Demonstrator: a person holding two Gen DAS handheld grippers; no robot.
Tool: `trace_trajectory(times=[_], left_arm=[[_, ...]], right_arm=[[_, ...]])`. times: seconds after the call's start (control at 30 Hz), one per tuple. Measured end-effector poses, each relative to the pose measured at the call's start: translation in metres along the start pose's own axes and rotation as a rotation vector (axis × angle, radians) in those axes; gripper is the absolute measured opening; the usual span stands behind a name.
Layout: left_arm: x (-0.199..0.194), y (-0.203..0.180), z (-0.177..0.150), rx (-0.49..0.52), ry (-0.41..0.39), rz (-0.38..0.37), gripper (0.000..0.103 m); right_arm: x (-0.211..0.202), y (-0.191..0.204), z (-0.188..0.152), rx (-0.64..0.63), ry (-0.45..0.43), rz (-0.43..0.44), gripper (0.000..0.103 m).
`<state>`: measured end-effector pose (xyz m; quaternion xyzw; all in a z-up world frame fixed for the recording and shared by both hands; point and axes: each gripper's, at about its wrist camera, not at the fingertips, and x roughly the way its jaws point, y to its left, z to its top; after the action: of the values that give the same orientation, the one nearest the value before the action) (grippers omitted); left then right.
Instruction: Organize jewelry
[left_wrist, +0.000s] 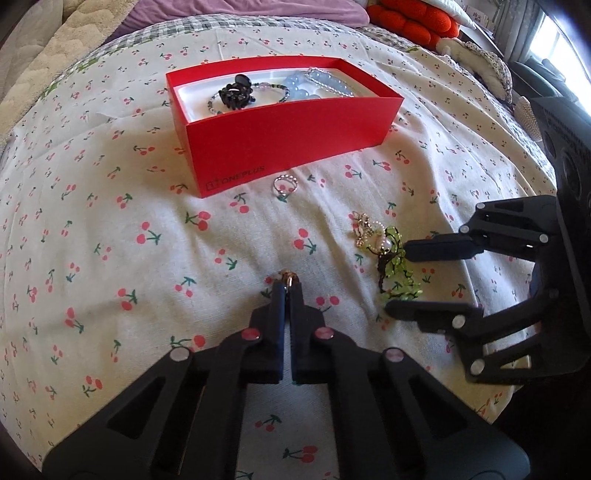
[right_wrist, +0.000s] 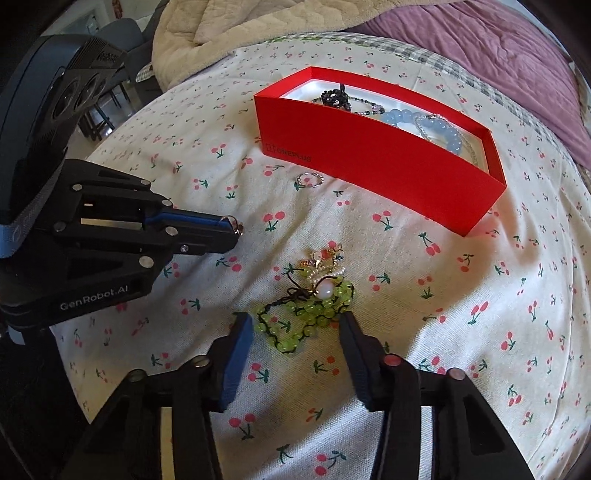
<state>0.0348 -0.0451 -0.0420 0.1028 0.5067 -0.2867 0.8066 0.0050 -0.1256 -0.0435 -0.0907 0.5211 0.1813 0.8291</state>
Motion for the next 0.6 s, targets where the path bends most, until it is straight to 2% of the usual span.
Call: trace_trajectory(times=[0.13,0.17,0.37,0.6], left_arm=[[-0.002,0.003,-0.001,-0.014,0.001,0.002,0.003],[-0.003,0.005,-0.001,-0.018,0.001,0.003,0.003],[-0.007,0.009,0.001,-0.031,-0.005,0.010,0.003],[-0.018,0.013,0.007,-0.049,-0.035,0.005,0.003]], right_arm=[[-0.001,-0.003,0.000,-0.004,0.014,0.001,0.014],[-0.003,-0.005,-0.002,-0.005,0.015,-0.006,0.012],[-0.019,-0.012,-0.007,0.005,-0.005,-0.023,0.011],[-0.050,-0.025,-0.005,0.045,-0.082,-0.039,0.011]])
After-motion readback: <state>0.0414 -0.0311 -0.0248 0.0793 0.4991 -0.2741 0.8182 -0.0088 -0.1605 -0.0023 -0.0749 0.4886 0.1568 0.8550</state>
